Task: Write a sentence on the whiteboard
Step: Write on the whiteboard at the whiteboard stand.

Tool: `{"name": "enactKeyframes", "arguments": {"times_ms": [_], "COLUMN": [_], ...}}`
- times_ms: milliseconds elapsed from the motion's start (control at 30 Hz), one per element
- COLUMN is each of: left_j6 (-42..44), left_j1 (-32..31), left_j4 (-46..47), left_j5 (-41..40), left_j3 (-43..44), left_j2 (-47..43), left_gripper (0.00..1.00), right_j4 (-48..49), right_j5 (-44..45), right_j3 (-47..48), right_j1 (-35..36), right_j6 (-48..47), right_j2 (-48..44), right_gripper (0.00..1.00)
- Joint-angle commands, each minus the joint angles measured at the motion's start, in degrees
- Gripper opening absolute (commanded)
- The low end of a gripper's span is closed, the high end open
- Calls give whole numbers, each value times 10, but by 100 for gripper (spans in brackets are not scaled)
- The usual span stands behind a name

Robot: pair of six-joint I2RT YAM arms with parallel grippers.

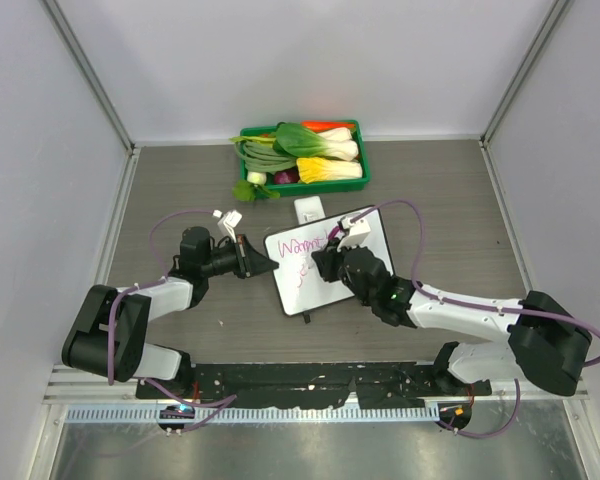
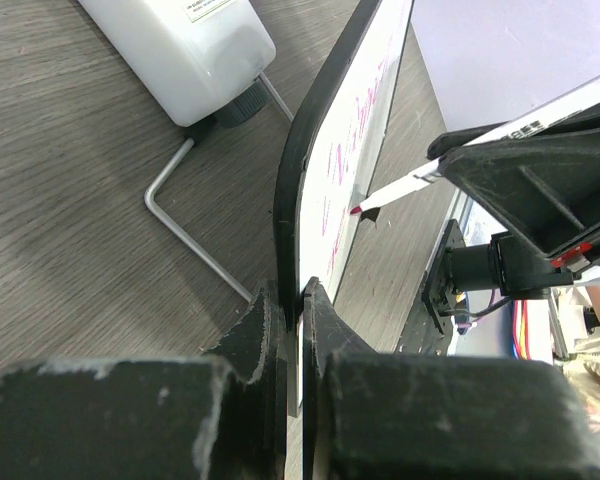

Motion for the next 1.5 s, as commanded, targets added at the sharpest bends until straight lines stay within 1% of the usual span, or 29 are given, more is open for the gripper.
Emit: {"name": "enactKeyframes", "arguments": {"times_ms": [0,267,600,1033,1300,1467], "left_j6": [48,49,49,49,48,47], "left_j1": [3,1,2,2,2,1], "left_j4": [-25,-26,-26,-26,-24,-24], "left_j5": [-57,-57,-57,-57,-56,-56], "left_j3": [1,1,1,0,0,0], "left_j2": [12,12,11,10,11,12], "left_gripper": [0,0,0,0,0,0], "right_j4": [17,31,40,6,9,13], "right_j5": [34,22,36,21,-6,-5], "right_j3": [31,41,30,1,-30,-33], "right_j1": [-2,-1,-1,-2,-2,-1], "right_j6": [-25,-24,-18,-9,11,12], "right_j2": [-22,-2,24,7,-12,-9], "right_gripper": [1,1,1,1,1,1]}}
